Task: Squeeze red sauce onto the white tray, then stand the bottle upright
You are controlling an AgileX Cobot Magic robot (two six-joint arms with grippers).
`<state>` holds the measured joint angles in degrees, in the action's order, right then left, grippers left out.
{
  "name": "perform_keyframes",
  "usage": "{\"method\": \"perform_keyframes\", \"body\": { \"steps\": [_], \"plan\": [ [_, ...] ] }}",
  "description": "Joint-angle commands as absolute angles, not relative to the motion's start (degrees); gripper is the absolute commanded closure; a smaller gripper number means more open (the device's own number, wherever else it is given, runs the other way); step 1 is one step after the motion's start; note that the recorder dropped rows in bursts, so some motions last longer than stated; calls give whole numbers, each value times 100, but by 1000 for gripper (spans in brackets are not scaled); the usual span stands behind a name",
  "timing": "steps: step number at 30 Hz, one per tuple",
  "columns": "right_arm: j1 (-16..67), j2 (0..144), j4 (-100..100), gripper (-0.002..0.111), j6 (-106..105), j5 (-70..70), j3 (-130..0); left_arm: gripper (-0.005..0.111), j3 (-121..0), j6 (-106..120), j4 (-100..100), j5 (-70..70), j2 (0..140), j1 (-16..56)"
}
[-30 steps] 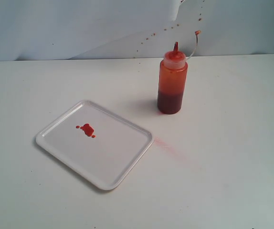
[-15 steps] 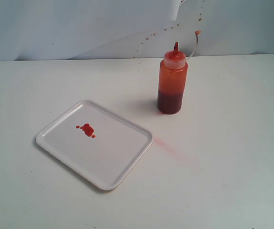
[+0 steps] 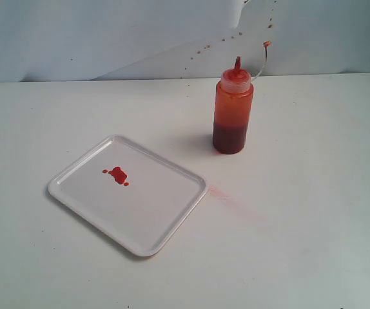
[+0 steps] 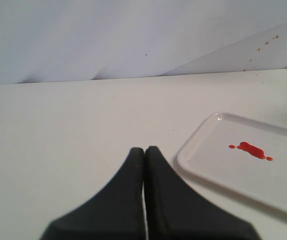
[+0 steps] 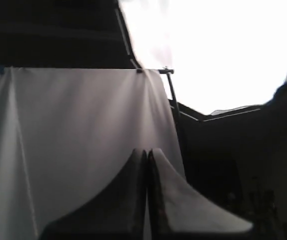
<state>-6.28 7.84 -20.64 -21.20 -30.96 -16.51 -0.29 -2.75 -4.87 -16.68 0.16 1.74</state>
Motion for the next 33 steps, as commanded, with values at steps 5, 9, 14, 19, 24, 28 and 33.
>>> {"method": "perform_keyframes", "body": {
  "steps": [5,9,14,19,24,28,33],
  "plan": [
    [-678,761,-626,108,-1427,-1884,-1642,107,0,-277,-489,-1627,0,157],
    [-678,761,-467,108,-1427,-1138,-1642,107,0,-277,-489,-1627,0,157],
    [-678,761,-467,108,-1427,-426,-1642,107,0,-277,-489,-1627,0,157],
    [-678,761,-65,108,-1427,466,-1642,107,0,-281,-489,-1638,0,157],
    [-678,761,0,108,-1358,897,-1642,107,0,-281,-489,-1638,0,157],
    [-678,761,0,108,-1260,1131,-1519,107,0,-281,-489,-1638,0,157],
    [-678,761,0,108,-1250,1118,-1071,107,0,-281,-489,-1638,0,157]
  ]
}}
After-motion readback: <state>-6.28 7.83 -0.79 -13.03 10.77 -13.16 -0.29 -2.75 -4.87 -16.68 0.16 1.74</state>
